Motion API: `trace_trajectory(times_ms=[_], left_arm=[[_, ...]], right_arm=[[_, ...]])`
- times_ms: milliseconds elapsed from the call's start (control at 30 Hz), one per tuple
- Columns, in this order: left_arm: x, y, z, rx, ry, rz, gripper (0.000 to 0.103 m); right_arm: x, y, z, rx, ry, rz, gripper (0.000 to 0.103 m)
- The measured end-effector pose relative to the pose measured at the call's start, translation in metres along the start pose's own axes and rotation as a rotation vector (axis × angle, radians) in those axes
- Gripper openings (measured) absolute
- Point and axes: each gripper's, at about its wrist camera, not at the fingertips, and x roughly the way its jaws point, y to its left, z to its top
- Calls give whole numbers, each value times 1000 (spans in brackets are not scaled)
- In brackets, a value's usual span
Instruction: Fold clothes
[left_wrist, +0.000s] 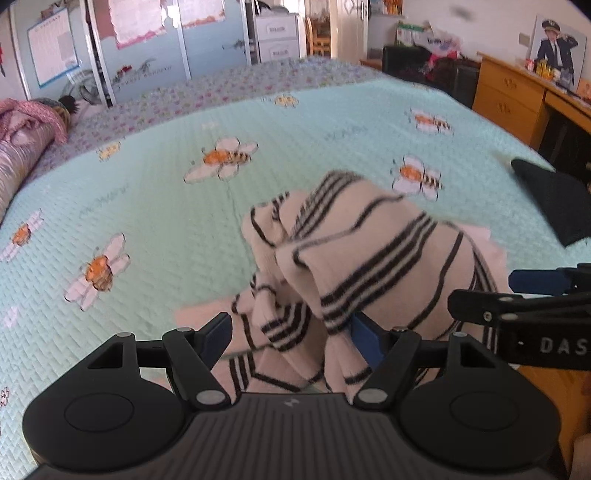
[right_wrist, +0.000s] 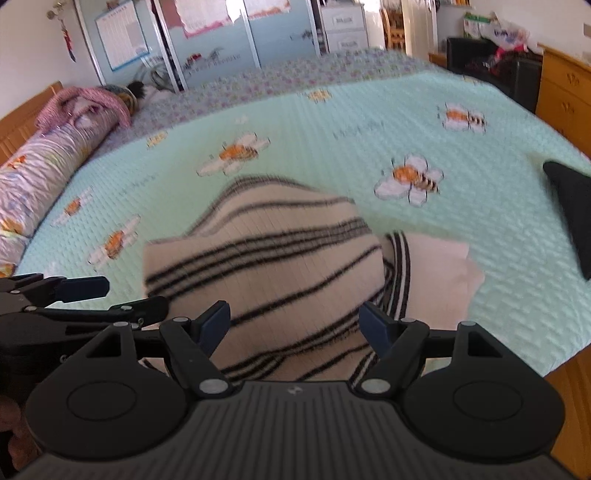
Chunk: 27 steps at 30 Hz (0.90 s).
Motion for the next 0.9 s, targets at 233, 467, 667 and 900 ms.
trace_trajectory(times_ms=[233,467,667,900], left_arm=[[30,-9,-9,19,65,-13,74],[49,-10,-8,16,93,-46,75],[63,-9,-10,2,88,-85,75],[56,10,-7,-80,29,-185,31]], right_arm=[[43,-19,-13,60,96,-41,78],[73,-32,-20,130,150,-35,78],[80,-30,-22,135,139,0,56],[68,-11,-8,137,81,83,13]])
